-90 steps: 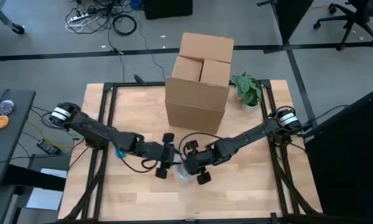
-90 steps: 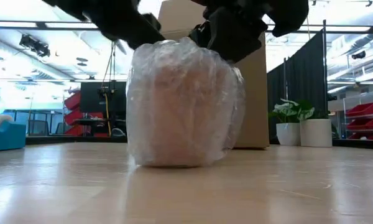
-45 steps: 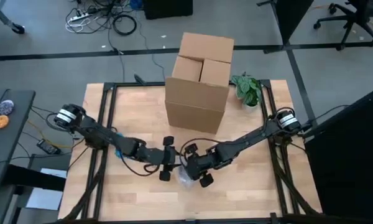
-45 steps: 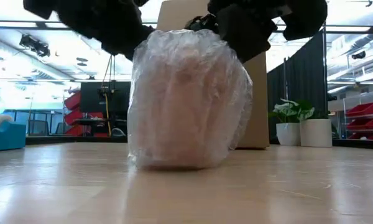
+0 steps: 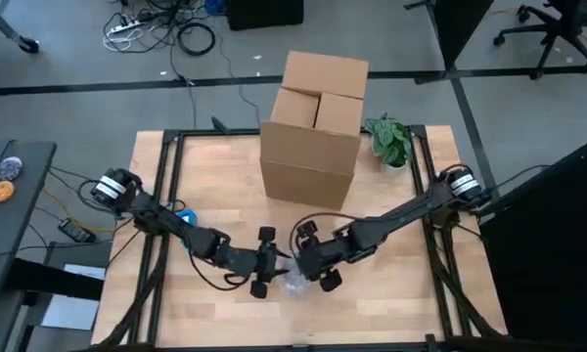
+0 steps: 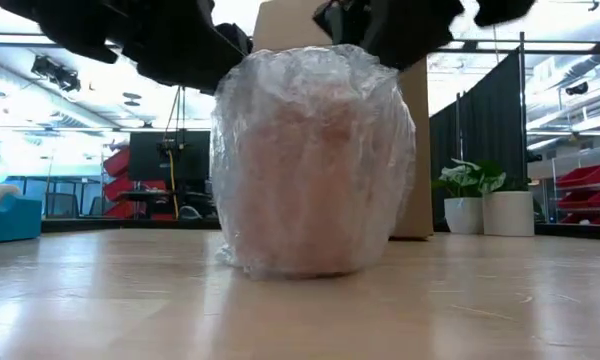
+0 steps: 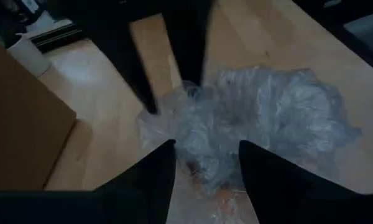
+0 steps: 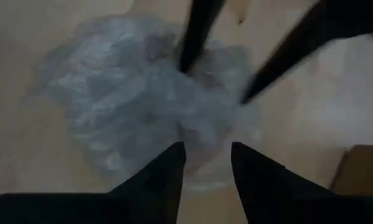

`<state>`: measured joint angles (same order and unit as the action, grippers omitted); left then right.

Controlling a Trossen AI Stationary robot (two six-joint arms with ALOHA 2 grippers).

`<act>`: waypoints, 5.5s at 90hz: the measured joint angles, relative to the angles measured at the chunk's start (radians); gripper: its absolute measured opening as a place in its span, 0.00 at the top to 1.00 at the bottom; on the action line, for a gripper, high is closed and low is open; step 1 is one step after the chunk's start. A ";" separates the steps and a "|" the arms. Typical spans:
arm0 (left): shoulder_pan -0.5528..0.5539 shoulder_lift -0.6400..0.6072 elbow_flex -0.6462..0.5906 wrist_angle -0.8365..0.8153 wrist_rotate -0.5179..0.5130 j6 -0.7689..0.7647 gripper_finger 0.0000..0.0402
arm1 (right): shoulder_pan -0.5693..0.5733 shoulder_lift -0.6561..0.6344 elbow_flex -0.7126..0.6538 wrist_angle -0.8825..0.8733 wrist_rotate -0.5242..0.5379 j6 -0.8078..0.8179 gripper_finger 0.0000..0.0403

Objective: Wrap mug
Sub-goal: Wrap the orange mug using the transparent bubble wrap

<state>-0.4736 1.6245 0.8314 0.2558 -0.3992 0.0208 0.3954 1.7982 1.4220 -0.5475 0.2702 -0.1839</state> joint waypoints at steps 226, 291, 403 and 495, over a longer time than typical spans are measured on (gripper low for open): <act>0.060 0.345 -0.025 0.405 -0.123 -0.109 0.60 | -0.119 0.025 -0.024 -0.336 -0.206 0.712 1.00; 0.059 0.341 -0.024 0.344 -0.119 -0.128 0.60 | -0.153 -0.089 -0.001 -0.460 -0.260 0.714 1.00; 0.054 0.340 -0.025 0.348 -0.096 -0.155 0.60 | -0.118 -0.116 -0.068 -0.376 -0.325 0.792 0.85; 0.053 0.340 -0.025 0.339 -0.094 -0.153 0.60 | -0.122 0.113 -0.061 -0.369 -0.255 0.756 0.98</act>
<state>-0.4210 1.9648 0.8066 0.5949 -0.4931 -0.1318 0.2733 1.9111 1.3609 -0.9161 0.0151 0.5724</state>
